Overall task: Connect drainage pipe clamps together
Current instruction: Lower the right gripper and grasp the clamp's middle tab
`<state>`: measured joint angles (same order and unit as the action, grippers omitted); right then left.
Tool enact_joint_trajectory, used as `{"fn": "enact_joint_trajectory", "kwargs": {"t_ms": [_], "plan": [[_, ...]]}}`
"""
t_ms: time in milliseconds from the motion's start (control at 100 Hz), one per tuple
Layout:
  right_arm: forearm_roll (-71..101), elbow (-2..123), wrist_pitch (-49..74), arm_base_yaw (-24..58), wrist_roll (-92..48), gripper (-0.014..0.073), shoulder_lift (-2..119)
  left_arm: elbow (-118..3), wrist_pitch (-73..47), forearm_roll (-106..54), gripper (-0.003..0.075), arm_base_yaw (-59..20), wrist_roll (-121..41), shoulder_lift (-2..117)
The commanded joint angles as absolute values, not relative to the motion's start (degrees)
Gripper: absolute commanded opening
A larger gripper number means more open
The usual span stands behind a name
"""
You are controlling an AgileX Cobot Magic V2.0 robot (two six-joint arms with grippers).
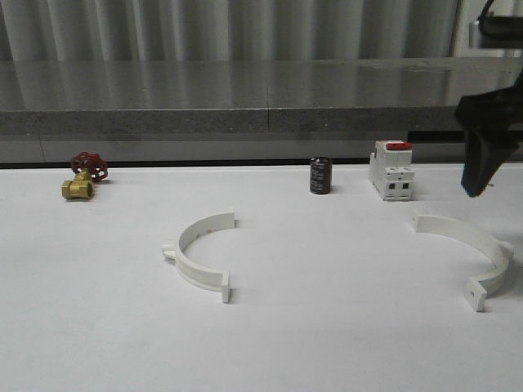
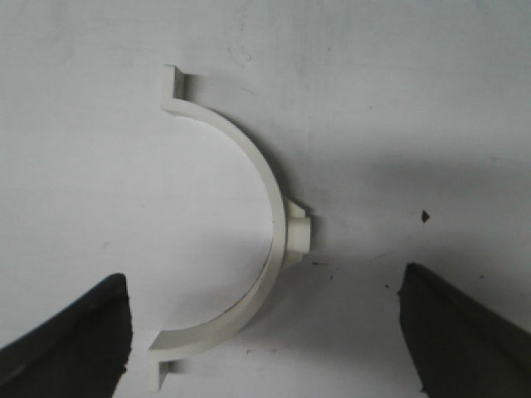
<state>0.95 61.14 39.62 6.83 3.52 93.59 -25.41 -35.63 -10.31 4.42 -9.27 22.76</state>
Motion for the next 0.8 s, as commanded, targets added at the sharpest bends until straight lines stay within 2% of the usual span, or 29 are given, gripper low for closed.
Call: {"fn": "enact_joint_trajectory", "kwargs": {"t_ms": [0, 260, 790], "plan": [[0.89, 63.98, 37.60, 6.82, 2.87, 0.0645, 95.06, -26.93, -31.75, -11.50, -0.0021, 4.25, -9.31, 23.14], [0.94, 68.02, 39.16, 6.82, 2.87, 0.0645, 102.26, -26.93, -31.75, -11.50, -0.0021, 4.25, -9.31, 23.14], [1.19, 68.48, 41.12, 6.76, 6.41, 0.0645, 103.70, -26.93, -31.75, -11.50, -0.0021, 4.25, -9.31, 23.14]]}}
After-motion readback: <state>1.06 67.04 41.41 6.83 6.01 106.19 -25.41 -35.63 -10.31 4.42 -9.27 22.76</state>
